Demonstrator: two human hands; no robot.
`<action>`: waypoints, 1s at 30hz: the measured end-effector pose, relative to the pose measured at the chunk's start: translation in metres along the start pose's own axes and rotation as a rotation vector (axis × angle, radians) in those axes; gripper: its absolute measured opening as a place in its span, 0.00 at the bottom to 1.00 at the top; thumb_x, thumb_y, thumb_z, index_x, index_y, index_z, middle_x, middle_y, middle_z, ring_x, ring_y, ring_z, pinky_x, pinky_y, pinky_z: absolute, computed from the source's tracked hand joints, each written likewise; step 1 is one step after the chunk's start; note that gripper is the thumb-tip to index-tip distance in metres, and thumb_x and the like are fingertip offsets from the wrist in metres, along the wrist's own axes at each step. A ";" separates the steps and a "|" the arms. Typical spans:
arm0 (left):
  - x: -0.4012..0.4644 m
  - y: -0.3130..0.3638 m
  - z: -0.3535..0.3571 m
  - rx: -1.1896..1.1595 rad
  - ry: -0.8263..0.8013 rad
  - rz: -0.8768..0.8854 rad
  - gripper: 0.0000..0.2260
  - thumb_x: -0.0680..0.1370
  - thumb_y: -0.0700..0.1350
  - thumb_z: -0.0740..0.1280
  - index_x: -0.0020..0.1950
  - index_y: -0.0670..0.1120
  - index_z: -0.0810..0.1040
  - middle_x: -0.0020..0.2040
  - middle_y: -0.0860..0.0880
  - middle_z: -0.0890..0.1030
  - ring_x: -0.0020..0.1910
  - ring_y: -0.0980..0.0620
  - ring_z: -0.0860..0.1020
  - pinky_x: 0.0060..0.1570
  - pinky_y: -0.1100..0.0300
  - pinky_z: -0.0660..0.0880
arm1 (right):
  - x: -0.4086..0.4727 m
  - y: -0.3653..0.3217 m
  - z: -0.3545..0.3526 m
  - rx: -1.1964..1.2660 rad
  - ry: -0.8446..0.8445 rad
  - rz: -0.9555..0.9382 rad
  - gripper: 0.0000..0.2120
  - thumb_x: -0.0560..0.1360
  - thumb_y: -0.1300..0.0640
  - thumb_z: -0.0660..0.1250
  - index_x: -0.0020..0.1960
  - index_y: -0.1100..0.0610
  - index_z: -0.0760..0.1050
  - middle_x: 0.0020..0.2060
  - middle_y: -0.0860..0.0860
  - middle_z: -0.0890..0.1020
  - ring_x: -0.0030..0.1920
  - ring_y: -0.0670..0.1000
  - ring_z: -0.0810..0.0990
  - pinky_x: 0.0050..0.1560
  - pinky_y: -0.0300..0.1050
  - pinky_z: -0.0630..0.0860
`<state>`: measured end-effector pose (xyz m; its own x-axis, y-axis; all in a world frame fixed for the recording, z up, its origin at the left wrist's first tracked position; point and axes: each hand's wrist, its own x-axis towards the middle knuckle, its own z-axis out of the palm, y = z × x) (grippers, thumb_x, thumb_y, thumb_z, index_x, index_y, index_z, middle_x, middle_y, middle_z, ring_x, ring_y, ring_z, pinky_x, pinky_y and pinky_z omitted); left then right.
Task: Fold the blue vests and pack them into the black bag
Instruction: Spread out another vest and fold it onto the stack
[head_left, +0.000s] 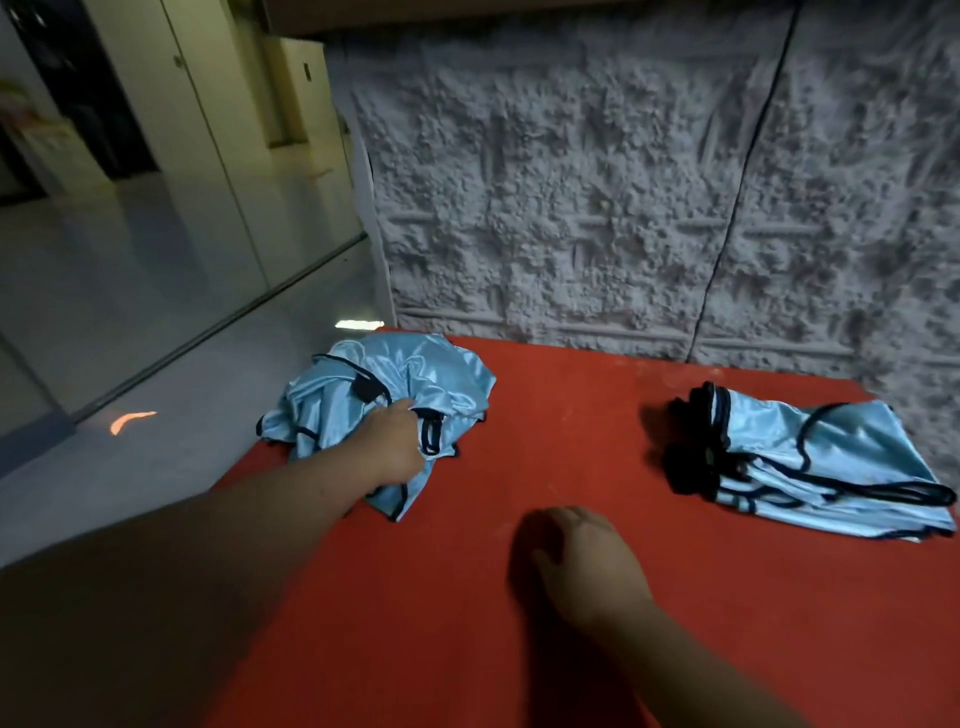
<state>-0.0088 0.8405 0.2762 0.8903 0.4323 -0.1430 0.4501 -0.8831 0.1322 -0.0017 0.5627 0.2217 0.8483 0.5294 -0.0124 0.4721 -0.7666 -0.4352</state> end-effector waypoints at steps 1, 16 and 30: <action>0.002 -0.001 -0.001 -0.013 0.016 -0.007 0.13 0.68 0.46 0.63 0.51 0.45 0.76 0.69 0.43 0.73 0.60 0.42 0.77 0.59 0.48 0.78 | 0.000 0.000 0.000 -0.003 -0.004 0.003 0.22 0.76 0.47 0.67 0.69 0.51 0.74 0.64 0.51 0.78 0.66 0.54 0.74 0.67 0.44 0.69; -0.140 0.129 -0.067 -0.684 0.284 0.615 0.13 0.71 0.38 0.70 0.45 0.58 0.79 0.44 0.56 0.83 0.45 0.56 0.82 0.52 0.52 0.79 | -0.040 -0.007 -0.051 0.561 0.122 -0.018 0.50 0.69 0.52 0.79 0.82 0.44 0.53 0.75 0.50 0.68 0.74 0.47 0.67 0.73 0.39 0.64; -0.166 0.139 -0.062 -0.740 0.491 0.184 0.15 0.71 0.31 0.73 0.37 0.53 0.79 0.39 0.55 0.83 0.43 0.51 0.82 0.50 0.54 0.78 | -0.116 0.059 -0.140 0.273 0.160 0.153 0.06 0.71 0.49 0.72 0.46 0.49 0.81 0.36 0.49 0.83 0.40 0.49 0.82 0.38 0.42 0.72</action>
<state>-0.0894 0.6574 0.3790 0.8057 0.4744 0.3546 0.0761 -0.6766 0.7324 -0.0390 0.4047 0.3230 0.9412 0.3359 0.0364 0.2739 -0.6955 -0.6643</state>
